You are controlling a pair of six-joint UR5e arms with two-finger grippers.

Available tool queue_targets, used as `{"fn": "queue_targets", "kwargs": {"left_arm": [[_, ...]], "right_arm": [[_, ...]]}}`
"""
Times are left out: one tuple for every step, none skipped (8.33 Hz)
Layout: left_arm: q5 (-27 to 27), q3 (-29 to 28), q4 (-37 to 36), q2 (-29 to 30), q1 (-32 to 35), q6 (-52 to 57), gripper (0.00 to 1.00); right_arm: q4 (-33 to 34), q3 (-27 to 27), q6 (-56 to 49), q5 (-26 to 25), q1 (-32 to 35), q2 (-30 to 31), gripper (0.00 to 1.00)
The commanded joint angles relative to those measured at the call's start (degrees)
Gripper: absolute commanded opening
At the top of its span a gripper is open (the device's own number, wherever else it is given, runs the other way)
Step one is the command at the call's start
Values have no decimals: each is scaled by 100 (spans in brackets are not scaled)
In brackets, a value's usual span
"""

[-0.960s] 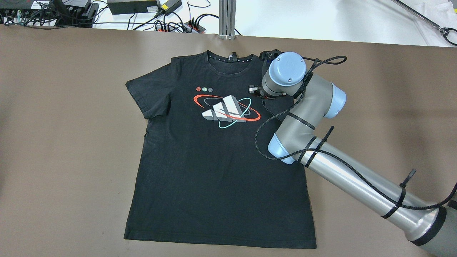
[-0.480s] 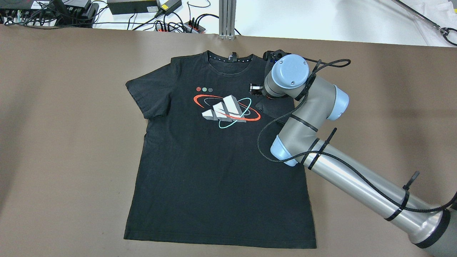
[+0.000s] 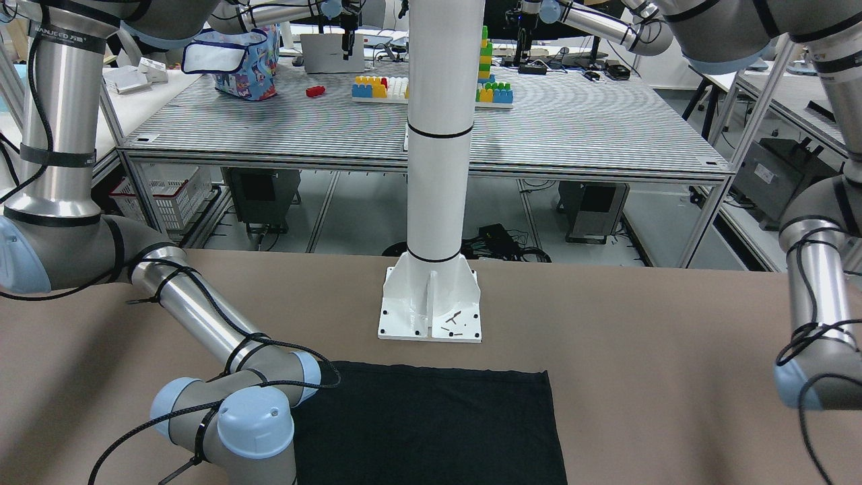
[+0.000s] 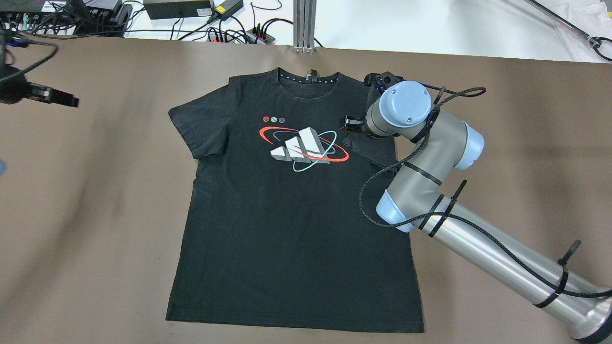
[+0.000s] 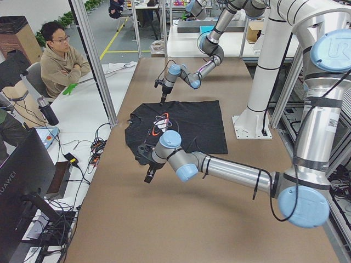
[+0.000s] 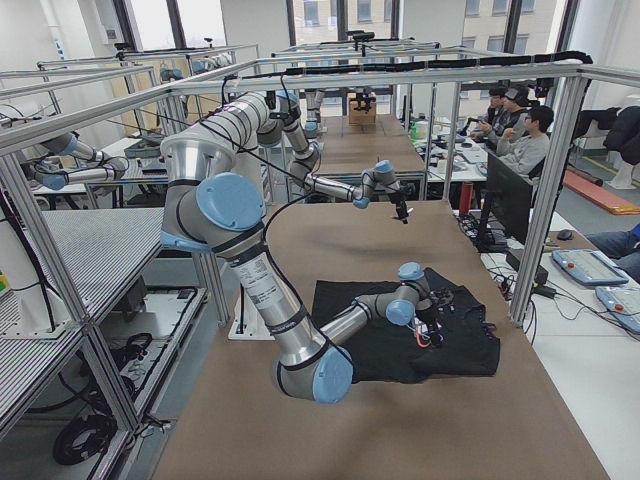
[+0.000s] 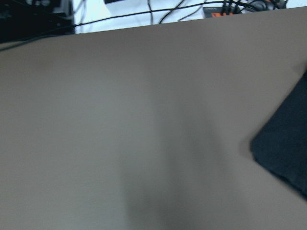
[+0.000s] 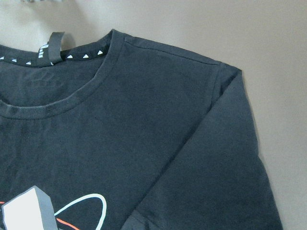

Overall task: Fold clothes
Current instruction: 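Move the left gripper to the other shoulder while the right gripper waits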

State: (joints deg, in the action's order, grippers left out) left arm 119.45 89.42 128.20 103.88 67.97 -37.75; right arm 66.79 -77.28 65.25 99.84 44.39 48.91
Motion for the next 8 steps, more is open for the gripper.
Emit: {"fn": "queue_targets", "kwargs": {"left_arm": [[35, -1668, 47, 1544, -697, -480, 75], [26, -2013, 74, 1834, -845, -479, 68], [26, -2390, 74, 2159, -951, -462, 60], [26, -2777, 126, 2432, -1022, -453, 55], [26, -3077, 222, 2574, -1031, -453, 50], [17, -3306, 415, 2611, -1084, -453, 49], [17, -3491, 565, 2646, -1110, -453, 46], [26, -3545, 566, 2672, -1111, -453, 45]], "right_arm": [[1, -357, 6, 0, 0, 258, 95], [-8, -402, 14, 0, 0, 320, 95], [-8, -402, 14, 0, 0, 321, 95], [1, -402, 6, 0, 0, 321, 95], [-8, -402, 14, 0, 0, 329, 95], [-8, -411, 14, 0, 0, 329, 95], [-8, -402, 14, 0, 0, 338, 95], [-8, -402, 6, 0, -9, 347, 95]]}}
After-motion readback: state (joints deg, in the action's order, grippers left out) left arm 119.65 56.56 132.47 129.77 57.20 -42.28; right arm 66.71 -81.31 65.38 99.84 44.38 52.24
